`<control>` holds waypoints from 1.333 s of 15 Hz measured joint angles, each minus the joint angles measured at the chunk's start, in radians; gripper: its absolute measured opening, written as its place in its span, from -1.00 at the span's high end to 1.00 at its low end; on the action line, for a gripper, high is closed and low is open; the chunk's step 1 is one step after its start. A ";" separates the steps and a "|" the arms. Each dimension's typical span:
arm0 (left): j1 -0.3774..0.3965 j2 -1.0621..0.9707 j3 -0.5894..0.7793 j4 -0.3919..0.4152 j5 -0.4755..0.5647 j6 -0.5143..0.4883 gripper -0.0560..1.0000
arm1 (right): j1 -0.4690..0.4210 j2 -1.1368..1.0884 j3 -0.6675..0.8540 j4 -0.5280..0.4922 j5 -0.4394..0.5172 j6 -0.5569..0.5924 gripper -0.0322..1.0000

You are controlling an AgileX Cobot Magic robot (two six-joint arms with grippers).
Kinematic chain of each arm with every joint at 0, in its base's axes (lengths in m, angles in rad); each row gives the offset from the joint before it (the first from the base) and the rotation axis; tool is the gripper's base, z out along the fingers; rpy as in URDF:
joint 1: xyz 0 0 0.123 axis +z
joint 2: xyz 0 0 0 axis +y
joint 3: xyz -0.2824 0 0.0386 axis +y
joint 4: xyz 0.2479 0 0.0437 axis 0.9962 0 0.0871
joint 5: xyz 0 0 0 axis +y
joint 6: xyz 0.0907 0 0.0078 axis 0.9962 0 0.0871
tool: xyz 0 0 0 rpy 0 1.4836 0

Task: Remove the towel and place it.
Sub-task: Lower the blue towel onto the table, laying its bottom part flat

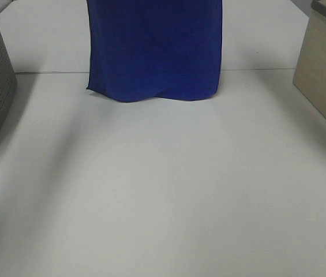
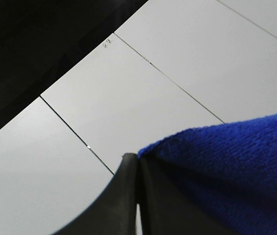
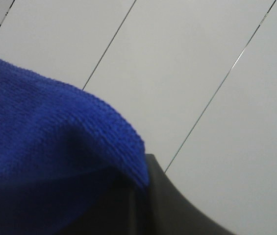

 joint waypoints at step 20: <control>0.014 0.211 -0.310 0.024 0.043 -0.060 0.89 | 0.000 0.116 -0.163 0.000 0.031 0.026 0.90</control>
